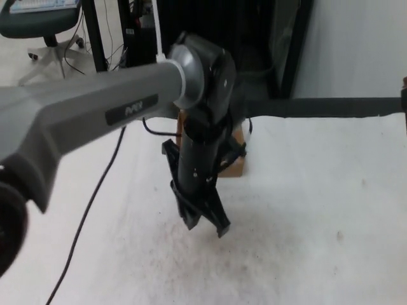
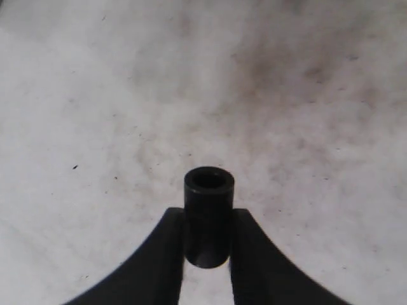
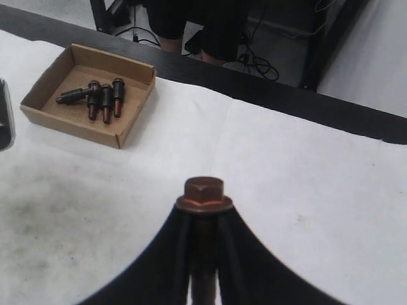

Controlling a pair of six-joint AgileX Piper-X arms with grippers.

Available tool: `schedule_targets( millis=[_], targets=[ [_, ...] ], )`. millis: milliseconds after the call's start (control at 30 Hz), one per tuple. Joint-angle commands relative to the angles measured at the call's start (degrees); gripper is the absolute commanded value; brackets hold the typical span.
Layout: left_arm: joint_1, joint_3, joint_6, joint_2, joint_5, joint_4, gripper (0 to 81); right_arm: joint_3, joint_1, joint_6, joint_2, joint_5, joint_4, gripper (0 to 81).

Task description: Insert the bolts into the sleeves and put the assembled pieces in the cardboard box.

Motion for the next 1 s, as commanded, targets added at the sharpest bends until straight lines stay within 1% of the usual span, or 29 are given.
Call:
schedule_targets(
  millis=[0, 100, 133, 233, 367, 433, 500, 600, 667, 733, 967],
  targets=[
    [0.1, -0.6, 5.1, -3.1, 7.1, -0.7, 0.3, -0.5, 0.4, -0.3, -0.5, -0.6, 0.4, 0.8],
    [0.5, 0.1, 10.2, -5.0, 6.8, 0.9, 0.3, -0.5, 0.4, -0.3, -0.5, -0.6, 0.9, 0.8],
    [0.8, 1.0, 10.4, -5.6, 6.8, 0.9, 0.3, -0.5, 0.4, -0.3, -0.5, -0.6, 0.9, 0.8],
    [2.7, 6.9, 8.0, -8.8, 7.0, -0.7, 0.3, -0.5, 0.4, -0.3, -0.5, -0.6, 0.9, 0.8],
    [6.6, 20.3, 3.8, -17.3, 4.1, -6.0, 0.3, -0.5, 0.4, -0.3, -0.5, -0.6, 0.9, 0.8],
    [7.9, 27.2, 3.5, -22.6, 5.6, -10.7, 0.3, -0.5, 0.4, -0.3, -0.5, -0.6, 0.9, 0.8],
    [8.6, 33.8, 3.6, -28.7, 8.2, -18.4, 0.3, -0.5, 0.4, -0.3, -0.5, -0.6, 0.9, 0.8],
    [8.6, 39.9, 3.6, -35.2, 13.9, -31.3, 0.3, -0.5, 0.4, -0.3, -0.5, -0.6, 0.9, 0.8],
    [8.5, 40.8, 3.4, -36.9, 17.1, -36.1, 0.3, -0.5, 0.4, -0.3, -0.5, -0.6, 0.9, 0.8],
    [8.5, 40.0, 3.5, -36.0, 18.8, -36.6, 0.3, -0.5, 0.4, -0.3, -0.5, -0.6, 0.9, 0.8],
    [8.5, 34.6, 3.5, -26.6, 18.9, -26.0, 0.3, -0.5, 0.4, -0.3, -0.5, -1.1, 0.9, 0.8]
  ],
)
